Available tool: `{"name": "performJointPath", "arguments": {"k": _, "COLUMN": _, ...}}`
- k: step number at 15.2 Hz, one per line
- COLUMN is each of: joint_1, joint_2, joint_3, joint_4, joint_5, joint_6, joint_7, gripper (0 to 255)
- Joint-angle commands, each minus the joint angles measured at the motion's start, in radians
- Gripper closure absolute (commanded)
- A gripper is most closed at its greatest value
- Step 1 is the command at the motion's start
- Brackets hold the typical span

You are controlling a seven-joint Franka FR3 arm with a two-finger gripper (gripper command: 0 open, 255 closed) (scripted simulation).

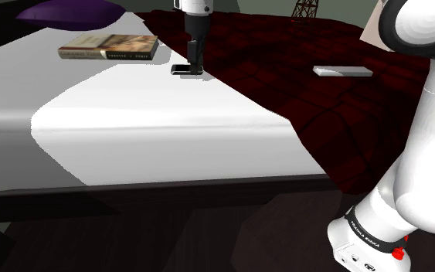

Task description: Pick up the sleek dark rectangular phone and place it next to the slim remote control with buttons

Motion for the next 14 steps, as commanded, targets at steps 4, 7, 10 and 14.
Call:
{"name": "performJointPath", "arguments": {"k": 4, "joint_1": 0.0, "joint_2": 0.0, "joint_3": 0.0, "joint_4": 0.0, "joint_5": 0.0, "joint_6": 0.0, "joint_7": 0.0, "gripper": 255}}
{"name": "performJointPath", "arguments": {"k": 7, "joint_1": 0.0, "joint_2": 0.0, "joint_3": 0.0, "joint_4": 0.0, "joint_5": 0.0, "joint_6": 0.0, "joint_7": 0.0, "gripper": 255}}
{"name": "performJointPath", "arguments": {"k": 10, "joint_1": 0.0, "joint_2": 0.0, "joint_3": 0.0, "joint_4": 0.0, "joint_5": 0.0, "joint_6": 0.0, "joint_7": 0.0, "gripper": 255}}
{"name": "performJointPath", "arguments": {"k": 14, "joint_1": 0.001, "joint_2": 0.007, "joint_3": 0.0, "joint_4": 0.051, "joint_5": -0.001, "joint_6": -0.044, "joint_7": 0.001, "gripper": 255}}
